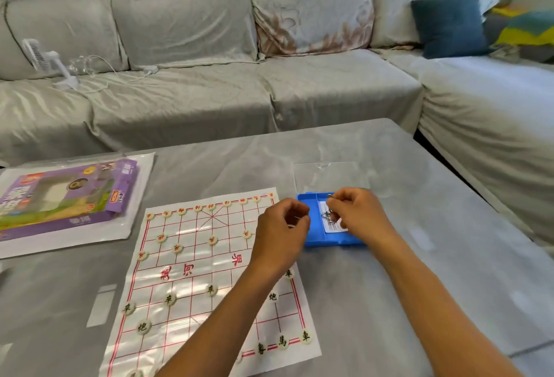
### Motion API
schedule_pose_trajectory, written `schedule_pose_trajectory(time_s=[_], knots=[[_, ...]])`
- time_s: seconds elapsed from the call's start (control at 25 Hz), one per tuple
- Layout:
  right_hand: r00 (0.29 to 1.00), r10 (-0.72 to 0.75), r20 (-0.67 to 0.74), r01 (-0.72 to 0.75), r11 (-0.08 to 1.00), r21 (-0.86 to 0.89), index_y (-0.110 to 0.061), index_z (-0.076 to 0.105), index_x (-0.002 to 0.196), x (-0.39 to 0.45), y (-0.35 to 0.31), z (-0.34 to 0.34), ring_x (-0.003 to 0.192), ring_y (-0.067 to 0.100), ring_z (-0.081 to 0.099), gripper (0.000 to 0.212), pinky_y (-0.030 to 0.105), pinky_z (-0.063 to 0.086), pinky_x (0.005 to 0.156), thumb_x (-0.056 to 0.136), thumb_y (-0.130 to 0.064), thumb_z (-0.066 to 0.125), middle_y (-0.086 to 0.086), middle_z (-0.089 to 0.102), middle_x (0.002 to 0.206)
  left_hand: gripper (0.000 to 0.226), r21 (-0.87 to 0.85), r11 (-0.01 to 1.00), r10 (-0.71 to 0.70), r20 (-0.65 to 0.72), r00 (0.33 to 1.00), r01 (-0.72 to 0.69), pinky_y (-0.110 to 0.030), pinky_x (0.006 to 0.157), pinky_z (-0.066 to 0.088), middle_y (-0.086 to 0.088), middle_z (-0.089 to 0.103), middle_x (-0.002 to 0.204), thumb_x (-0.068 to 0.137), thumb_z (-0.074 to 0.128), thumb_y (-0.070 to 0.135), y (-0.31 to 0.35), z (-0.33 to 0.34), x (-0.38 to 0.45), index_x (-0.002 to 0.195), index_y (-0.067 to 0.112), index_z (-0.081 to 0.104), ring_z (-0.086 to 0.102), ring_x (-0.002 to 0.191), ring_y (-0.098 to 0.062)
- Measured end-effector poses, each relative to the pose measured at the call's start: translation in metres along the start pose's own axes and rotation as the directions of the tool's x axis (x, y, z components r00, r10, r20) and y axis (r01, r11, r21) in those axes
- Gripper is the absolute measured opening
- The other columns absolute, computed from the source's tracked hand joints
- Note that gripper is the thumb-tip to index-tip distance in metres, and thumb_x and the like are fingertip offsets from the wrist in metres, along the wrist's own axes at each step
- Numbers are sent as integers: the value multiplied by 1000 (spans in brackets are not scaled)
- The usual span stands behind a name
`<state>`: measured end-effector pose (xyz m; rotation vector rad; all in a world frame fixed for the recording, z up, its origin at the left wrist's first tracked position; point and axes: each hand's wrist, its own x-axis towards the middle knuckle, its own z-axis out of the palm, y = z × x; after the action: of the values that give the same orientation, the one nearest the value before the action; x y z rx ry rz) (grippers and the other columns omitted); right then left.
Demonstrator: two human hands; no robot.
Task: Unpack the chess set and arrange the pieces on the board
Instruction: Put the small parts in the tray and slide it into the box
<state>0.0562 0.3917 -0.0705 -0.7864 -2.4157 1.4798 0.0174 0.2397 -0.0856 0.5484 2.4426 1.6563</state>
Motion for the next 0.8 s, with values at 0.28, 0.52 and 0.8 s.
schedule_pose_trajectory(time_s=[0.28,0.52,0.8], knots=[[995,19,96,47,765,-642,-28,60,96,21,38,-13,93,18,58,14,29,43,72,83,-29,58,-8,61,98,32,375,913,-189,41,981,160,-21,71,42,0,58,117,95,53,13,-16,19,64,126,19,49,52,92,-10],[977,-1,215,162,658,-735,-25,62,101,19,37,-6,104,19,53,15,29,41,72,88,-29,55,-2,61,109,50,-95,858,-504,42,863,505,-26,64,48,-2,54,118,92,51,8,-14,40,121,136,27,37,55,96,-20],[972,-11,235,183,665,-724,-23,65,101,19,40,-8,108,20,52,17,30,43,74,92,-27,52,1,62,110,53,-323,793,-545,4,839,517,-26,58,51,-2,60,111,85,51,-7,-25,45,130,127,24,55,60,97,-22]])
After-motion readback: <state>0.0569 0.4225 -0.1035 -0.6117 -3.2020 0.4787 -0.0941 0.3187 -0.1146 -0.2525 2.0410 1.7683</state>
